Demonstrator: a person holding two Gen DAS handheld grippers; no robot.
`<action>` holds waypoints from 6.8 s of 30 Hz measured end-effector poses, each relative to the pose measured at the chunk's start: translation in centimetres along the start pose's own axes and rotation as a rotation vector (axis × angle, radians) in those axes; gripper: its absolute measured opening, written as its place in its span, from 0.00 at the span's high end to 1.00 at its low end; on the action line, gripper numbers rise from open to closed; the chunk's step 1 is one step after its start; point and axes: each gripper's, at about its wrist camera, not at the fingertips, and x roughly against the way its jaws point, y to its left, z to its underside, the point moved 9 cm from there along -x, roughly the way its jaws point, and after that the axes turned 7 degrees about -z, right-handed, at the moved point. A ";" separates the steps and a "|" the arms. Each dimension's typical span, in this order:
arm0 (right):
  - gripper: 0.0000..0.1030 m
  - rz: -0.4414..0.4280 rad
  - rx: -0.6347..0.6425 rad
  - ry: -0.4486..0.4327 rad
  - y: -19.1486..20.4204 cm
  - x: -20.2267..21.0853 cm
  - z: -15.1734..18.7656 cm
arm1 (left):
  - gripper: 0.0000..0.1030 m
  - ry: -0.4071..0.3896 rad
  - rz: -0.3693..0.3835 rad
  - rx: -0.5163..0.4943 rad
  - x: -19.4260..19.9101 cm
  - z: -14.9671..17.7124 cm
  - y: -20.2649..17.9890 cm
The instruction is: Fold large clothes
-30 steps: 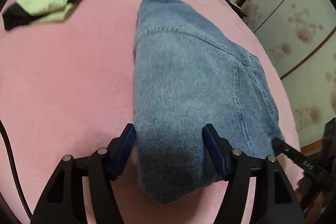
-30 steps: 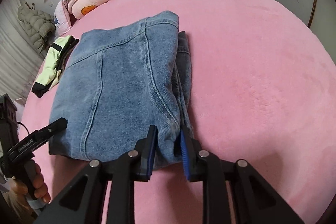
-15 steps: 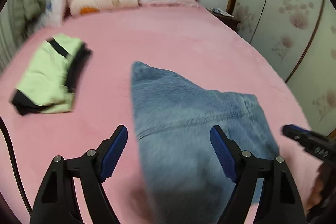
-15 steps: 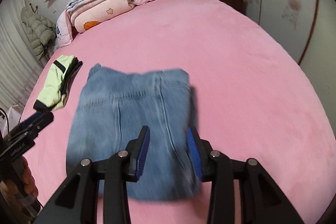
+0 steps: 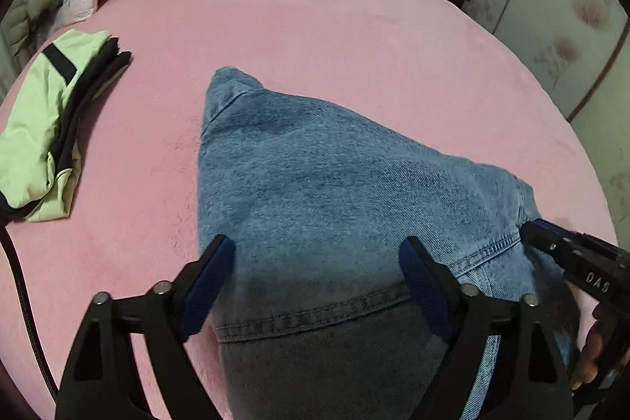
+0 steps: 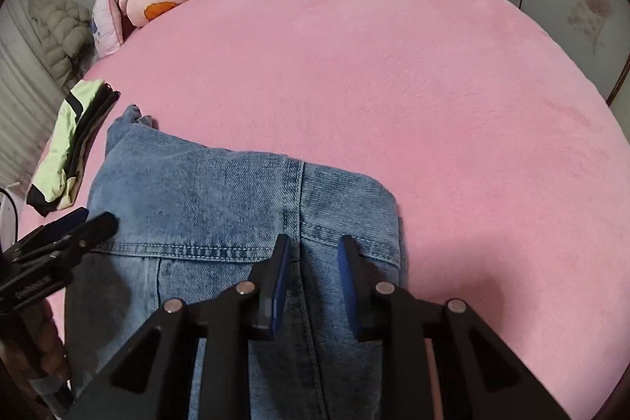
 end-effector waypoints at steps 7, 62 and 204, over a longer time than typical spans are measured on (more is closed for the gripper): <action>0.73 -0.061 -0.083 0.016 -0.5 6.0 -0.6 | 0.12 -0.027 0.000 0.037 5.4 -1.2 2.3; 0.05 -0.308 -0.063 0.273 -2.0 -0.7 4.3 | 0.00 0.318 0.268 0.217 -1.5 6.5 1.0; 0.97 -0.175 0.186 -0.088 35.8 29.3 4.5 | 0.03 -0.143 -0.066 0.246 41.1 3.0 26.1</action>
